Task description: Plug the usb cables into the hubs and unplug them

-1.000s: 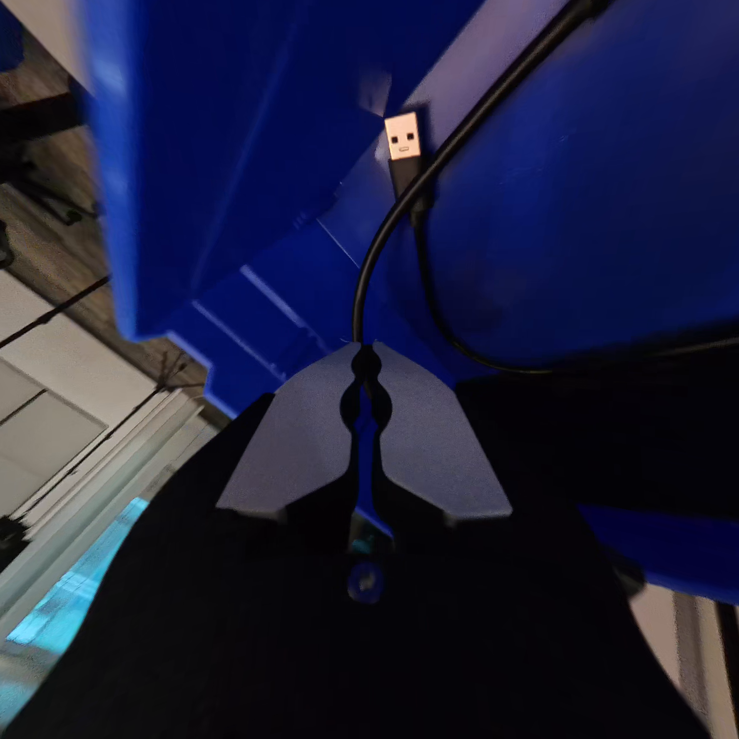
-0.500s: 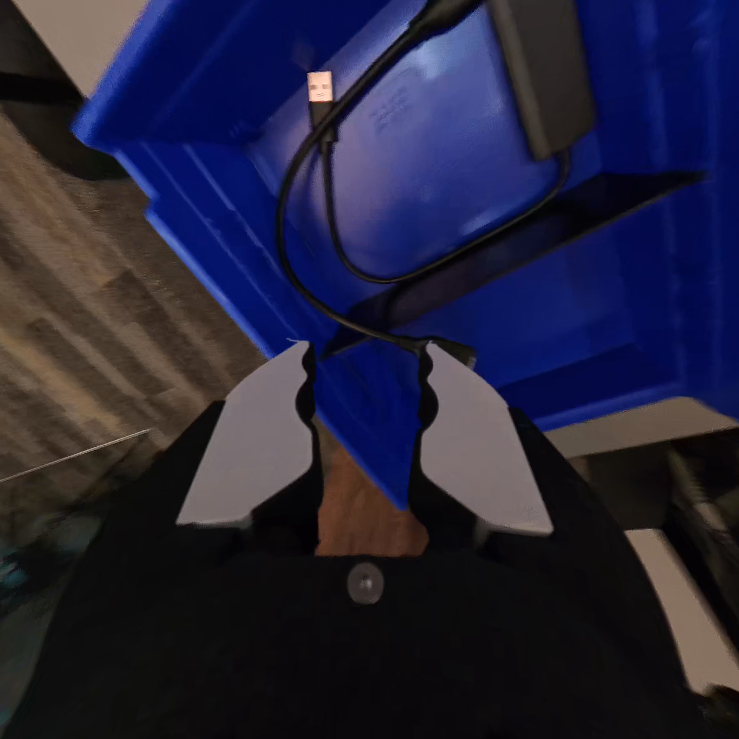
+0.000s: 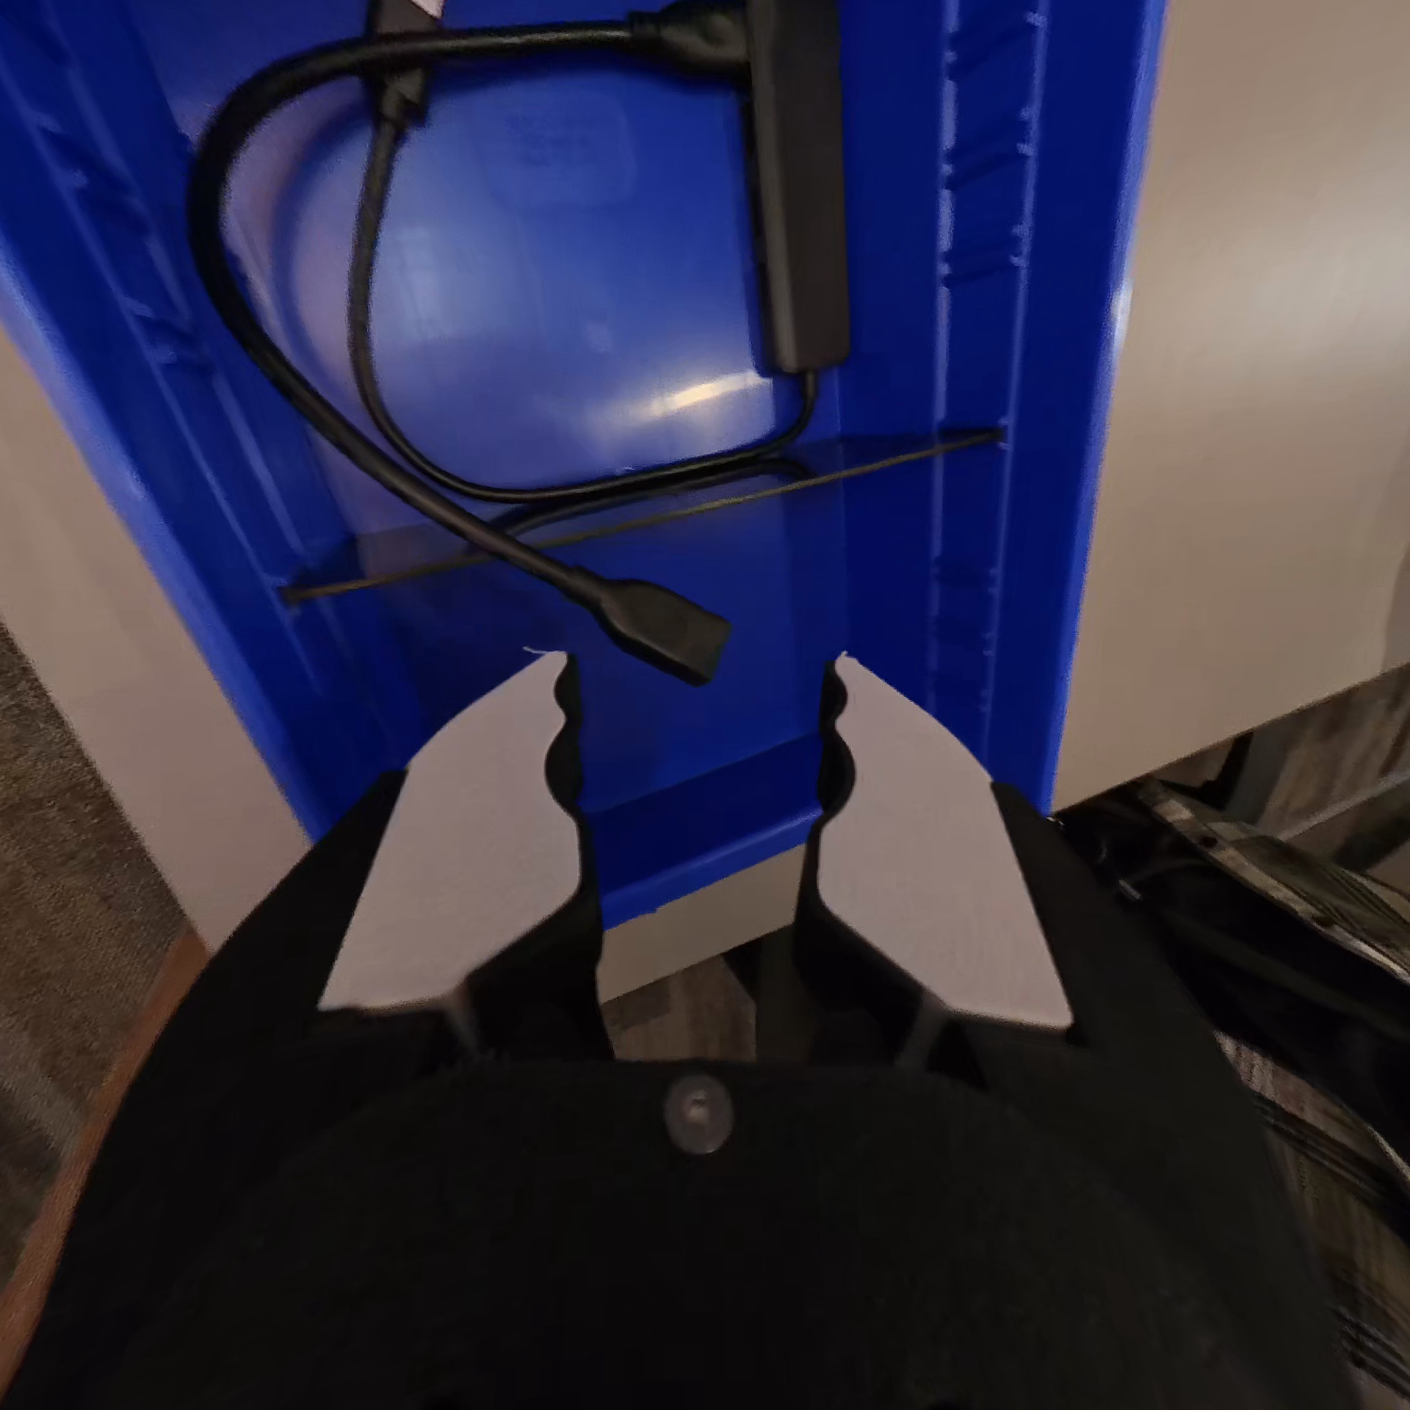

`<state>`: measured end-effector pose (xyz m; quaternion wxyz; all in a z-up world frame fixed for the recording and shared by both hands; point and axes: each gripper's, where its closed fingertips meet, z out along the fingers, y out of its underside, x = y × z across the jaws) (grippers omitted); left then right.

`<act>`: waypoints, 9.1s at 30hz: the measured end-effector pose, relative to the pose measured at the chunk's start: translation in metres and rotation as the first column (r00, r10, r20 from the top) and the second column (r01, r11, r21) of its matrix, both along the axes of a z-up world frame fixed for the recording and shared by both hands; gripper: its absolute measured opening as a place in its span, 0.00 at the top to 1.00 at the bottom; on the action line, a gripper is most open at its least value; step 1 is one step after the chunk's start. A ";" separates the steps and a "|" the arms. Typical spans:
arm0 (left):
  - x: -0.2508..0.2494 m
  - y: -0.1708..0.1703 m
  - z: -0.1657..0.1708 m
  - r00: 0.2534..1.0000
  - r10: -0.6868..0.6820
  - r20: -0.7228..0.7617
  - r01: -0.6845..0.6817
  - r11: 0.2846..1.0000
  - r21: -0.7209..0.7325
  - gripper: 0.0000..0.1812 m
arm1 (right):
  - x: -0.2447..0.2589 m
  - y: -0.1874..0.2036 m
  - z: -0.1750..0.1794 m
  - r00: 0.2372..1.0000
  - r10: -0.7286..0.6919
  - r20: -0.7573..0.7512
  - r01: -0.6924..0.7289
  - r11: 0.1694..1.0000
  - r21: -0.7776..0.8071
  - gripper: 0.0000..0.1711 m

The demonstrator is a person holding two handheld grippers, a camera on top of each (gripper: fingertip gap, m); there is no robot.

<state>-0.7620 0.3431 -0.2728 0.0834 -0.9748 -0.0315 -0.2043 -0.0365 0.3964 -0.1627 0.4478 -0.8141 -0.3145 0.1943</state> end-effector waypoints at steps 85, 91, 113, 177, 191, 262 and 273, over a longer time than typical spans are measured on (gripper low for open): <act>0.362 0.043 0.182 0.557 -0.707 -0.435 0.734 0.175 0.656 0.74 | -0.259 -0.004 0.000 0.716 0.661 0.222 -0.639 0.750 -0.173 0.94; 0.436 0.042 0.150 0.411 -0.801 -0.436 0.791 0.074 0.608 0.77 | -0.265 -0.023 -0.008 0.658 0.711 0.248 -0.668 0.703 -0.243 0.94; 0.457 0.004 0.137 0.428 -0.893 -0.138 0.641 0.192 0.744 0.95 | -0.248 -0.048 0.012 0.672 0.718 0.185 -0.682 0.696 -0.223 0.93; 0.408 -0.002 0.150 0.485 -0.850 0.208 0.372 0.415 0.830 0.95 | 0.038 0.054 0.180 0.918 -0.064 -0.392 0.119 0.986 0.117 0.94; 0.423 -0.015 0.152 0.471 -0.869 0.152 0.428 0.376 0.822 0.95 | 0.115 0.135 0.070 0.818 -0.277 -0.505 0.289 0.956 -0.057 0.94; 0.401 -0.034 0.110 0.490 -0.796 0.355 0.214 0.504 0.837 0.71 | 0.105 0.061 0.183 0.948 -0.284 -0.146 0.312 0.918 0.244 0.97; 0.385 -0.025 0.111 0.564 -0.768 0.302 0.228 0.497 0.838 0.71 | 0.178 0.087 -0.036 0.874 -0.474 0.107 0.482 0.873 -0.074 0.96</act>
